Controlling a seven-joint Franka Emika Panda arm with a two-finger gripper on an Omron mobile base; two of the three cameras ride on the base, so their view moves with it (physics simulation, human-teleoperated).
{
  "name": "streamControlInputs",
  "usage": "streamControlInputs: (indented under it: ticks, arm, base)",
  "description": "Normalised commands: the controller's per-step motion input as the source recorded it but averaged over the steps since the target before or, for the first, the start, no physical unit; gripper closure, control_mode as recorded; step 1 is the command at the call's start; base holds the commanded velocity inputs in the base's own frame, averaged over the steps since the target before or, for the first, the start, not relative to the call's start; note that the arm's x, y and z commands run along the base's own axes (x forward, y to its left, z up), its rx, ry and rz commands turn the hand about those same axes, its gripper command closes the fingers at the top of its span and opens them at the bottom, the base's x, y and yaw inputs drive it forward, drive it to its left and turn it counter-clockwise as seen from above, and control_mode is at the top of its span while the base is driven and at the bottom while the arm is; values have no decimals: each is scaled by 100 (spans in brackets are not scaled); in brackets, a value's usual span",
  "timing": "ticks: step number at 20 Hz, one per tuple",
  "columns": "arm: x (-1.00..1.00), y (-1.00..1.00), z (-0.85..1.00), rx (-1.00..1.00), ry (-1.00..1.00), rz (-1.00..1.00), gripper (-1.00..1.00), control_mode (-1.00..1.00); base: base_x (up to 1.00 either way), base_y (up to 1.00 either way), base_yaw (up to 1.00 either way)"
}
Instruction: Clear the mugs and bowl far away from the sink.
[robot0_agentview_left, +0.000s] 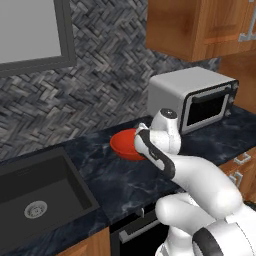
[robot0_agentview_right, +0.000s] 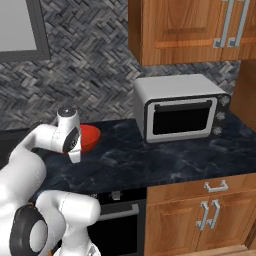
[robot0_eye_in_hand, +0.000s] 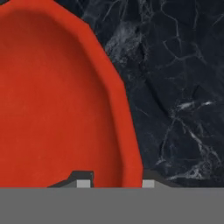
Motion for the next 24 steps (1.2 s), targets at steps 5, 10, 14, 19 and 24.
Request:
streamControlInputs:
  ticks: [5, 10, 14, 19, 24]
  arm:
    - [-27, 0, 67, 1, 7, -16, 100, -100]
    - [-53, 0, 73, 0, -3, -7, 100, -100]
    - [-54, 0, 58, 0, -14, -9, 100, -100]
    - [-57, -1, 43, 0, -11, -6, 100, -100]
    - [-60, -9, 25, 4, -6, 0, 100, -100]
  base:
    - [0, 0, 0]
    - [0, 0, 0]
    - [0, 0, 0]
    - [0, 0, 0]
    - [0, 0, 0]
